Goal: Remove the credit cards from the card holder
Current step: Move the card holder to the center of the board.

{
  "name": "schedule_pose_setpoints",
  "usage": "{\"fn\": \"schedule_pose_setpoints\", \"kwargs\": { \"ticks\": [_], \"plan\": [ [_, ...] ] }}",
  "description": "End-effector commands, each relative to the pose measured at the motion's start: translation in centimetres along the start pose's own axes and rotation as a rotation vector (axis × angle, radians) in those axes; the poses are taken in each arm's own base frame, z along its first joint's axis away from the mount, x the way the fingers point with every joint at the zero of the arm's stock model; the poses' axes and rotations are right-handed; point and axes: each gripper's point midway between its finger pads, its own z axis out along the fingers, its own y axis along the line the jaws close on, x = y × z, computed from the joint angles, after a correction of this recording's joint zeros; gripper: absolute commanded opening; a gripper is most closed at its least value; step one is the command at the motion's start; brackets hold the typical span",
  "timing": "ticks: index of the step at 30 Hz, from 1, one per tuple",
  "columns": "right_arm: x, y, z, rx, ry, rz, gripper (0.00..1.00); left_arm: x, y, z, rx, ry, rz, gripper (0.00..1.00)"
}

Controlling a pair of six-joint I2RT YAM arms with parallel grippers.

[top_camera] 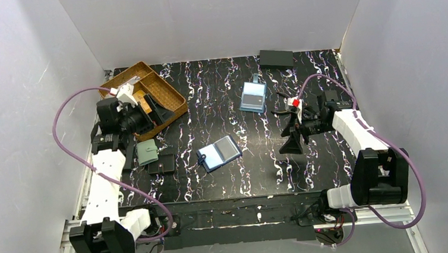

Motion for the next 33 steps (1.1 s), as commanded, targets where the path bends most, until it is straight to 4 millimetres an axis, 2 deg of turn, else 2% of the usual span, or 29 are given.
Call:
{"fn": "schedule_pose_setpoints", "kwargs": {
  "ticks": [1,3,7,10,20,25,33],
  "plan": [
    [-0.5,1.1,-0.4,-0.011,-0.039,-0.06,0.98,2.5,-3.9,-1.8,0.186,0.065,-0.117,0.98],
    [-0.4,0.7,-1.0,0.013,-0.056,-0.064,0.98,4.2,-4.4,-2.0,0.206,0.102,-0.116,0.98],
    [-0.4,0.6,-1.5,0.033,-0.08,-0.071,0.98,9.0,-5.6,-2.3,0.2,0.205,-0.037,0.98],
    [-0.2,0.6,-1.8,0.05,-0.082,-0.075,0.98,11.8,-5.6,-2.7,0.176,0.261,0.008,0.98],
    [0.0,0.1,-2.2,0.181,-0.092,-0.108,0.98,18.9,-5.3,-3.3,0.149,0.372,0.076,0.98],
    [0.1,-0.1,-2.4,0.226,-0.099,-0.115,0.98,21.0,-5.1,-3.2,0.129,0.413,0.121,0.98],
    [0.6,-0.4,-2.3,0.241,-0.094,-0.102,0.98,22.6,-4.6,-1.9,0.05,0.467,0.189,0.98]
  ]
}}
